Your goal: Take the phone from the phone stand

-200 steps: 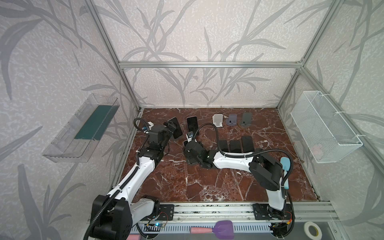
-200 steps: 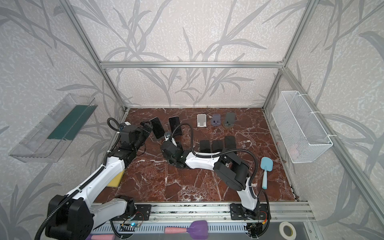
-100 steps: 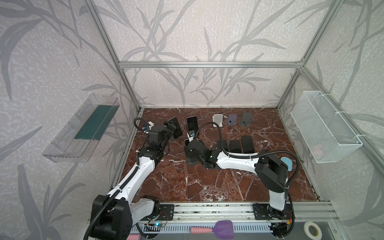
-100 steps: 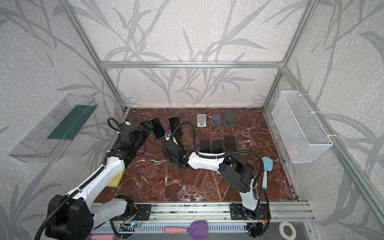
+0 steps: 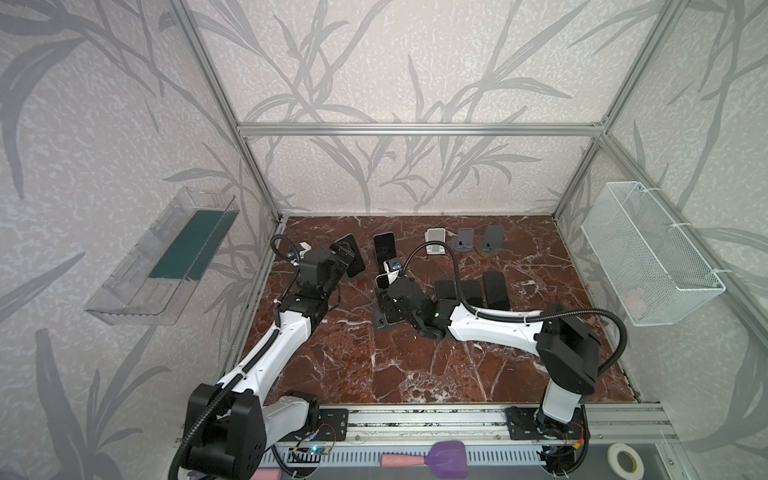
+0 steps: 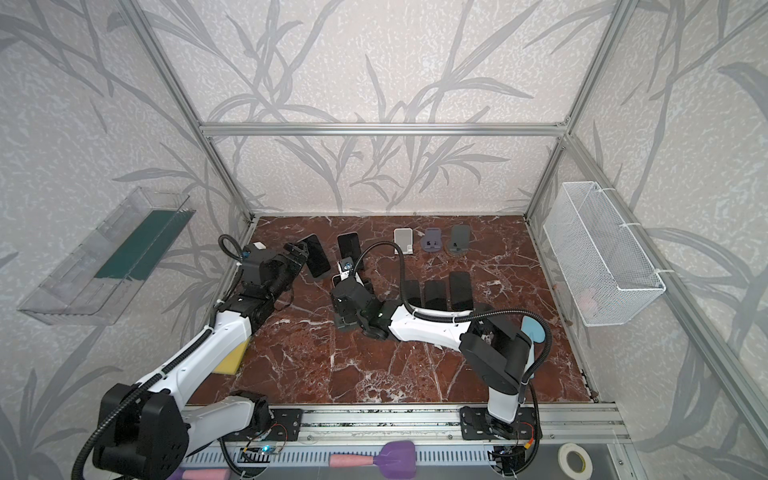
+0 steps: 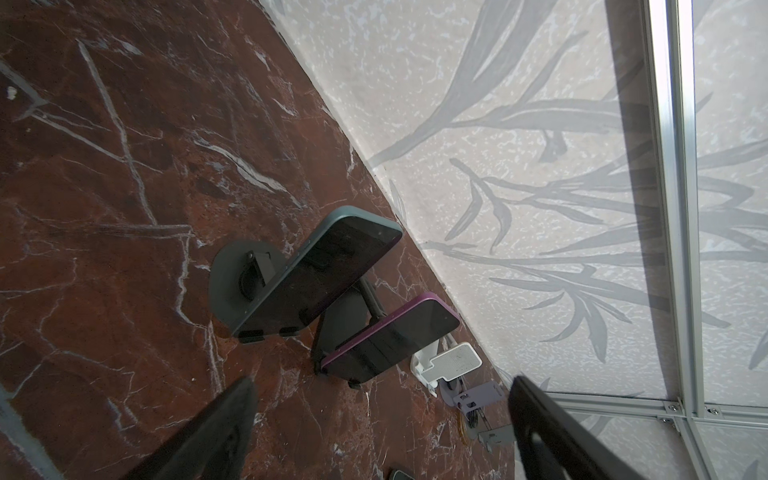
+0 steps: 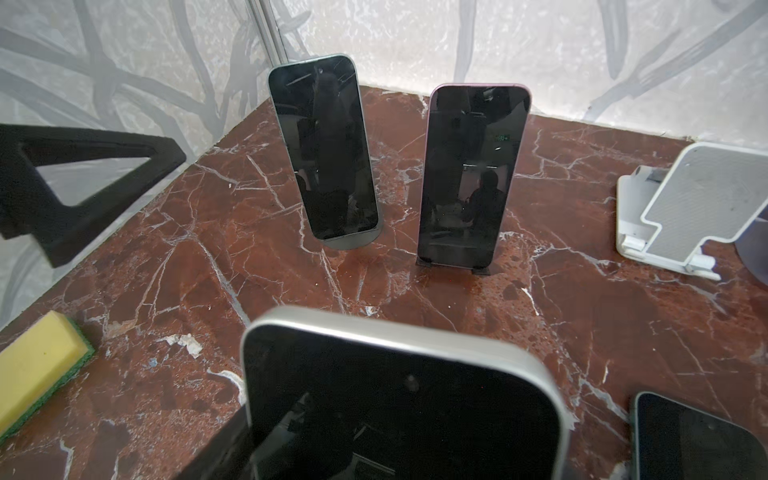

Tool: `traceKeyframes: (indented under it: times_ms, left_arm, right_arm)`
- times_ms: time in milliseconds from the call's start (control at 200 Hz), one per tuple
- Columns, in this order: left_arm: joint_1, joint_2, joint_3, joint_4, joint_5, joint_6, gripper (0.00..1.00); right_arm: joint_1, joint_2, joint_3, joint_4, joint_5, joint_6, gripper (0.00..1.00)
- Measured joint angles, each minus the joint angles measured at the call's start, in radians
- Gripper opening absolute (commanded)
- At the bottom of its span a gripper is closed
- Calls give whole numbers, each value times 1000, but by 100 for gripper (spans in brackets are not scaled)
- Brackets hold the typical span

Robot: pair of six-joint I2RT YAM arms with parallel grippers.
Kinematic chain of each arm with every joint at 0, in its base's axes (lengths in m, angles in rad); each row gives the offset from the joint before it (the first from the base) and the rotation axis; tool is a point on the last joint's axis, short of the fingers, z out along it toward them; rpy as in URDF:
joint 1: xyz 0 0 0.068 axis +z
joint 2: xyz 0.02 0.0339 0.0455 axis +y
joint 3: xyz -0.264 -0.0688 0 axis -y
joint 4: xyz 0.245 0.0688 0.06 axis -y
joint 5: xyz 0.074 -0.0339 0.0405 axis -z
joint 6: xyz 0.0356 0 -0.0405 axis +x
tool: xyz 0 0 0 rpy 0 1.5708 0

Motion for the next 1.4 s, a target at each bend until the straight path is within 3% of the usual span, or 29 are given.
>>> traceKeyframes:
  times_ms: [375,950,1405]
  left_arm:
    - [-2,36,18,9,48,0,94]
    - [-34,107,64,16,163,10,92]
    - [-45,117,64,16,177,16,92]
  right_arm:
    - [-11,-98,-72,2,43,-18,68]
    - [-164,-142,-175,2,31,40,68]
    - [-198,11,-173,14,-34,96,68]
